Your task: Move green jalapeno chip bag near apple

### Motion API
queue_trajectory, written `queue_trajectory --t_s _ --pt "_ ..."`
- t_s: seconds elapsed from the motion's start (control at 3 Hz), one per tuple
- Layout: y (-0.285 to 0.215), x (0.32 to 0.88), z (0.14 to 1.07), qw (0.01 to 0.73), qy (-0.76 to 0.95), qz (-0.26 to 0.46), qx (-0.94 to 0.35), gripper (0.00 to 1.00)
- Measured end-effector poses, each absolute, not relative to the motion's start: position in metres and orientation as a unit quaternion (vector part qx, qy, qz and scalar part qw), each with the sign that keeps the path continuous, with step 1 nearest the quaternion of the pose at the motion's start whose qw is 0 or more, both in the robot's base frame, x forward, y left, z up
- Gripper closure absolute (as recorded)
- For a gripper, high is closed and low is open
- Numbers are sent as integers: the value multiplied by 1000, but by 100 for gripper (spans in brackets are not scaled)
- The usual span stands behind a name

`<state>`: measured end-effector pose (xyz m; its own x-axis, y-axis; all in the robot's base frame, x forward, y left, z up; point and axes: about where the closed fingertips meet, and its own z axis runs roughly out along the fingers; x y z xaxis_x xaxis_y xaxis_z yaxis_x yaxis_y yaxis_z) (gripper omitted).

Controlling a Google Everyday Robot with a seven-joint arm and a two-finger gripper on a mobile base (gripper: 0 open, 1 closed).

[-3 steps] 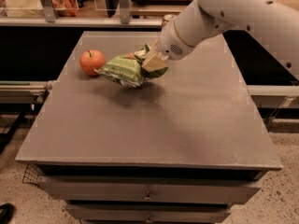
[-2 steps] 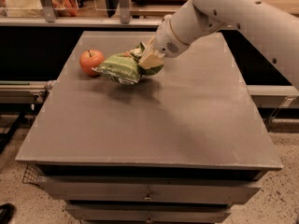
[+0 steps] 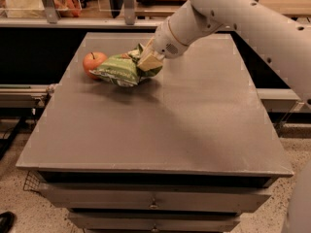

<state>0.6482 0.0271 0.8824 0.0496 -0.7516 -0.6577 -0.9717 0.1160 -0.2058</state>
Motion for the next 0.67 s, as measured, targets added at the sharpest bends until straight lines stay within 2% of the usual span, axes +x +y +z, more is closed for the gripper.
queue_trajectory --t_s 0.67 --pt "28 652 879 333 649 165 -664 8"
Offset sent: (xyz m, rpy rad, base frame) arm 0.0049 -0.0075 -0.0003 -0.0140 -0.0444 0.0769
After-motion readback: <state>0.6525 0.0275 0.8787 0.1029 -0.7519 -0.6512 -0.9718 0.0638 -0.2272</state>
